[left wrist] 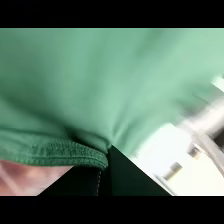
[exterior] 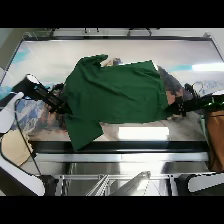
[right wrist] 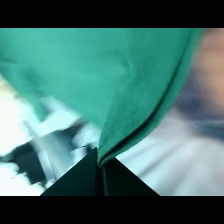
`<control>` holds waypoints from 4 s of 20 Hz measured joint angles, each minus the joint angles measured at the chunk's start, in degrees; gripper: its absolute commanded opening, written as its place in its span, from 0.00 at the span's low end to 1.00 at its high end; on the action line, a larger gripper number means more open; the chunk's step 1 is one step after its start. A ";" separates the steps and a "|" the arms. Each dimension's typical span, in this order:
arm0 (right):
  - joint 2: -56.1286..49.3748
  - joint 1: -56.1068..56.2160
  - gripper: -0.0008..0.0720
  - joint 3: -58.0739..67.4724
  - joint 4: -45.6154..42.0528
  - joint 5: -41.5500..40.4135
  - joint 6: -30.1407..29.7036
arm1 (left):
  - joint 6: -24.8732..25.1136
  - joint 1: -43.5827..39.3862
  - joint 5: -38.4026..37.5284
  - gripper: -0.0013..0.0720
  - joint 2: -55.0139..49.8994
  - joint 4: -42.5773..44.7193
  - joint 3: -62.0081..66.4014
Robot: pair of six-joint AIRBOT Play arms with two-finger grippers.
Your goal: Fold the shirts.
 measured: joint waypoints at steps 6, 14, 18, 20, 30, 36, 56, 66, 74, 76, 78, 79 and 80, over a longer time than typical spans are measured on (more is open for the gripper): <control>26.27 -1.57 0.04 2.19 14.82 5.40 -1.77 | 11.69 7.08 -5.53 0.05 28.70 -28.37 -7.32; 57.29 -7.32 0.04 18.86 20.90 -16.37 -1.86 | 18.67 32.59 2.16 0.05 60.30 -48.92 7.08; 57.37 -8.17 0.04 22.32 16.00 -22.23 0.48 | 16.46 38.01 4.37 0.05 54.99 -50.23 16.55; 54.53 -6.82 0.03 20.68 14.40 -21.70 1.79 | 15.67 33.97 2.45 0.05 49.33 -48.65 19.39; 30.86 6.32 0.03 -3.82 4.48 -35.85 0.66 | 13.25 8.28 -1.70 0.05 13.40 -17.25 17.49; 10.29 7.41 0.03 -5.40 19.87 -42.42 -13.92 | 7.02 5.68 -2.75 0.05 -13.09 -14.19 28.87; -8.76 7.13 0.03 10.84 18.05 -36.94 -15.54 | 9.79 5.38 19.04 0.05 -15.87 -12.68 28.20; -12.52 7.10 0.04 10.86 13.94 -36.68 -14.08 | 10.12 4.85 13.75 0.05 -15.78 -6.16 26.97; -9.51 4.83 0.56 10.86 6.88 -31.67 -11.08 | 6.71 4.90 6.29 0.74 -15.78 -5.68 30.45; -6.58 2.69 0.56 10.88 1.79 -27.69 -7.48 | 3.34 5.97 2.60 0.61 -15.78 -5.66 31.87; -3.93 0.17 0.54 10.82 -2.89 -22.27 -4.15 | 0.28 7.30 -1.16 0.51 -15.30 -5.77 31.28; -2.75 -1.11 0.54 10.60 -4.37 -19.47 -2.89 | -0.81 7.87 -1.84 0.51 -14.56 -6.01 29.68; -1.57 -2.49 0.54 9.99 -5.70 -16.57 -1.62 | -1.31 8.39 -3.96 0.51 -13.27 -5.99 26.95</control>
